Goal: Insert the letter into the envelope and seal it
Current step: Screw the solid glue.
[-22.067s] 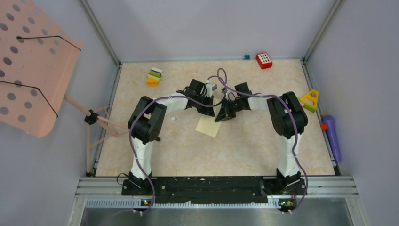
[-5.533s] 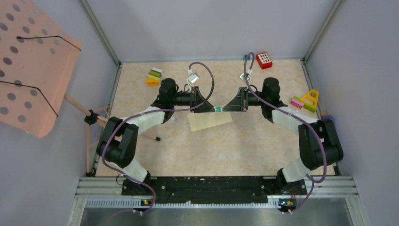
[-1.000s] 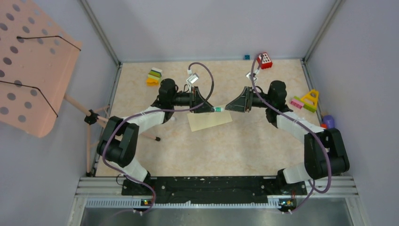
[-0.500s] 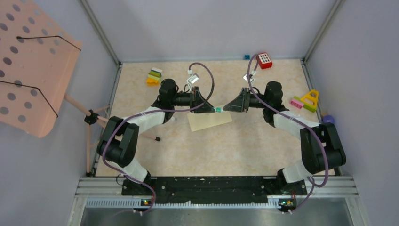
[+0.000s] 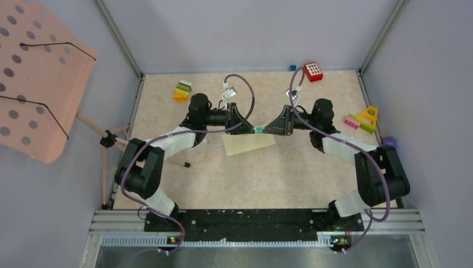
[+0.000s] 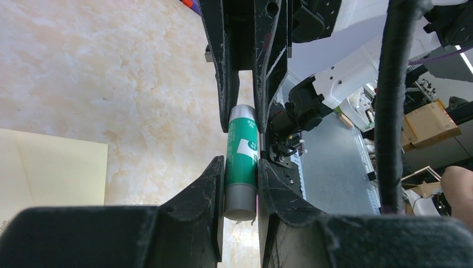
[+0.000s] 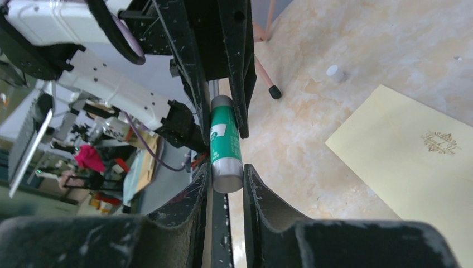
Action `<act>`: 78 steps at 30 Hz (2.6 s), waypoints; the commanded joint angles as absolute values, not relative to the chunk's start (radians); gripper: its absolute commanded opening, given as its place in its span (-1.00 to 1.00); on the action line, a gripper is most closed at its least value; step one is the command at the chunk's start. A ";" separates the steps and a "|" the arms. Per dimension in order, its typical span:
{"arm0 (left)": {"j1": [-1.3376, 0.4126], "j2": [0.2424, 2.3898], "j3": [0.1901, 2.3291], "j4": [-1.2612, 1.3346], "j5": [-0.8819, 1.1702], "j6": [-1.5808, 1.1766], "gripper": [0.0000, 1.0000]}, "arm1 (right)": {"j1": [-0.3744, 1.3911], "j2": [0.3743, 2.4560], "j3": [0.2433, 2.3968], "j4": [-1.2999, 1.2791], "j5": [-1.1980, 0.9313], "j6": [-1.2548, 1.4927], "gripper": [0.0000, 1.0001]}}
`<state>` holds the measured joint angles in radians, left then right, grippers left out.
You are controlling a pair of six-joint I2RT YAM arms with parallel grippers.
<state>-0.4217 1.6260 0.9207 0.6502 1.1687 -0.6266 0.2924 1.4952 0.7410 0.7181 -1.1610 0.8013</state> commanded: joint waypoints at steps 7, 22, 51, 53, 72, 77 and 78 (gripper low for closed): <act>-0.425 1.643 0.913 0.708 1.157 -0.670 -1.00 | 0.372 1.291 0.726 0.587 -1.161 -0.056 -0.96; -0.425 1.618 0.907 0.722 1.162 -0.678 -1.00 | 0.426 1.158 0.734 0.362 -0.902 -0.362 0.14; -0.425 1.599 0.910 0.683 1.160 -0.626 -1.00 | 0.255 1.571 0.870 0.644 -1.333 0.947 -0.34; -0.425 1.597 0.910 0.679 1.159 -0.623 -1.00 | 0.255 1.572 0.863 0.685 -1.336 0.976 -0.45; -0.425 1.582 0.908 0.687 1.161 -0.637 -1.00 | 0.376 1.329 0.840 0.193 -1.131 -0.457 -0.78; -0.425 1.583 0.907 0.706 1.161 -0.653 -1.00 | 0.442 1.250 0.745 0.213 -1.058 -0.797 -0.47; -0.425 1.584 0.906 0.709 1.163 -0.655 -1.00 | 0.450 1.234 0.717 0.261 -1.025 -0.801 -0.33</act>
<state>-0.4068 1.6138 0.9058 0.6567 1.1881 -0.6518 0.3843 1.3010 0.7780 0.2447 -1.0847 -0.4255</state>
